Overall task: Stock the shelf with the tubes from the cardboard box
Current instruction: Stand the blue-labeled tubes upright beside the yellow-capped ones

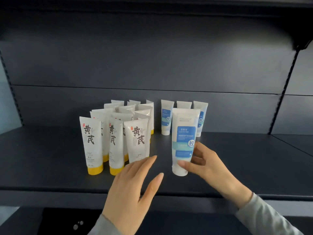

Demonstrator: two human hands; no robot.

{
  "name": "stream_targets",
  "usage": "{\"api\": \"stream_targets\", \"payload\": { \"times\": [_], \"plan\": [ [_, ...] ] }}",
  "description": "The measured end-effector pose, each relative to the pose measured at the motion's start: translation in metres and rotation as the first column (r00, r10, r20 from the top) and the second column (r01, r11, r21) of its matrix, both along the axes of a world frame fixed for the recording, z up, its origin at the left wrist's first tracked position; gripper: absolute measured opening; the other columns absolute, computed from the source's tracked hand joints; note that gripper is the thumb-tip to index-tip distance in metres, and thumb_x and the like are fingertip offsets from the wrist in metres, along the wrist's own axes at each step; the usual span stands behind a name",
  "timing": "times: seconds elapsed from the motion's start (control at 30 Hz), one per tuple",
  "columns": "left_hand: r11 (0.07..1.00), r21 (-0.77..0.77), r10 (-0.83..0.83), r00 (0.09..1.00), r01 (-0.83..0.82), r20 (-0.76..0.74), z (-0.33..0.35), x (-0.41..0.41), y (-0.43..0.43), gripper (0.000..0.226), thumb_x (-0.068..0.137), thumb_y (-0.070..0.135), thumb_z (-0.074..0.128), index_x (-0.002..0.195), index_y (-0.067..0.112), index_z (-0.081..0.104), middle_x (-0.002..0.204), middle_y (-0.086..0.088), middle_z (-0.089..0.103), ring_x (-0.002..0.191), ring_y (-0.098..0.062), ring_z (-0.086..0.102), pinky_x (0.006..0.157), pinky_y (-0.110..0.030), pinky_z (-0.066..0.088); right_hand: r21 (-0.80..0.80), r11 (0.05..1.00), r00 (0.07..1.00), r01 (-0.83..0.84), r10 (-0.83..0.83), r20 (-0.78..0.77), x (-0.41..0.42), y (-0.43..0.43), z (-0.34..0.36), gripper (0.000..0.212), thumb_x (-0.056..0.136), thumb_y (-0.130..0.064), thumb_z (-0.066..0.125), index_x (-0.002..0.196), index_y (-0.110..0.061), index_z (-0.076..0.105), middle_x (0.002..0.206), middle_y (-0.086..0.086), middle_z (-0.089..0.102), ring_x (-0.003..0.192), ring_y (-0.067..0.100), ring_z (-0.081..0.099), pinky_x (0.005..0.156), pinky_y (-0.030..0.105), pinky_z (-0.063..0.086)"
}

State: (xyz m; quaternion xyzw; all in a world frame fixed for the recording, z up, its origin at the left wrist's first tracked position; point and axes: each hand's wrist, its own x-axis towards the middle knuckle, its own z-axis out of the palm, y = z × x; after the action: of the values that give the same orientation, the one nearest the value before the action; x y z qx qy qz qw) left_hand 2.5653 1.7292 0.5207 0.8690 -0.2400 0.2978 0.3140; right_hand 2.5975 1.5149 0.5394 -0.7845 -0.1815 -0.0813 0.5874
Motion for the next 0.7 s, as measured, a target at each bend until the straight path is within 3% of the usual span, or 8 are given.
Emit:
{"api": "stream_targets", "payload": {
  "times": [0.1, 0.33, 0.47, 0.6, 0.7],
  "plan": [
    [0.988, 0.122, 0.097, 0.995, -0.099, 0.020, -0.005, -0.008, 0.022, 0.062, 0.092, 0.057, 0.024, 0.120, 0.018, 0.062, 0.117, 0.007, 0.064, 0.109, -0.014, 0.060, 0.084, -0.038, 0.053, 0.034, 0.995, 0.996, 0.093, -0.093, -0.013, 0.034, -0.003, 0.009, 0.035, 0.080, -0.018, 0.074, 0.112, -0.020, 0.060, 0.109, -0.008, 0.070, 0.100, 0.007, 0.066, 0.079, 0.018, 0.054],
    [0.925, 0.272, 0.293, 0.954, -0.266, -0.064, -0.009, -0.024, 0.052, 0.072, 0.090, 0.062, 0.014, 0.126, 0.017, 0.058, 0.123, 0.004, 0.062, 0.114, -0.019, 0.058, 0.091, -0.045, 0.047, 0.112, 0.969, 0.973, 0.220, -0.209, -0.102, 0.127, 0.006, 0.007, 0.035, 0.081, -0.012, 0.072, 0.111, -0.013, 0.054, 0.115, 0.006, 0.063, 0.105, 0.020, 0.062, 0.079, 0.030, 0.056],
    [0.899, 0.310, 0.355, 0.929, -0.310, -0.101, -0.011, -0.031, 0.058, 0.077, 0.088, 0.065, 0.011, 0.126, 0.016, 0.057, 0.123, 0.001, 0.062, 0.113, -0.022, 0.058, 0.089, -0.047, 0.046, 0.042, 0.944, 0.942, 0.326, -0.321, -0.099, 0.163, 0.018, -0.005, 0.041, 0.080, -0.012, 0.074, 0.114, -0.006, 0.053, 0.113, 0.007, 0.062, 0.108, 0.024, 0.061, 0.092, 0.043, 0.053],
    [0.906, 0.262, 0.378, 0.913, -0.332, -0.151, -0.017, -0.031, 0.062, 0.088, 0.077, 0.077, 0.002, 0.135, 0.027, 0.046, 0.134, 0.010, 0.051, 0.125, -0.013, 0.045, 0.102, -0.041, 0.035, -0.004, 0.915, 0.912, 0.404, -0.403, -0.080, 0.179, 0.031, -0.018, 0.036, 0.079, -0.014, 0.075, 0.107, -0.010, 0.051, 0.114, 0.006, 0.062, 0.109, 0.023, 0.059, 0.091, 0.032, 0.049],
    [0.907, 0.260, 0.378, 0.913, -0.331, -0.155, -0.018, -0.031, 0.063, 0.087, 0.080, 0.076, 0.004, 0.133, 0.024, 0.050, 0.129, 0.007, 0.056, 0.121, -0.017, 0.051, 0.097, -0.045, 0.041, -0.044, 0.907, 0.904, 0.420, -0.422, -0.065, 0.185, 0.035, -0.024, 0.038, 0.080, -0.013, 0.073, 0.110, -0.008, 0.050, 0.121, 0.009, 0.061, 0.114, 0.023, 0.057, 0.089, 0.029, 0.044]
  ]
}}
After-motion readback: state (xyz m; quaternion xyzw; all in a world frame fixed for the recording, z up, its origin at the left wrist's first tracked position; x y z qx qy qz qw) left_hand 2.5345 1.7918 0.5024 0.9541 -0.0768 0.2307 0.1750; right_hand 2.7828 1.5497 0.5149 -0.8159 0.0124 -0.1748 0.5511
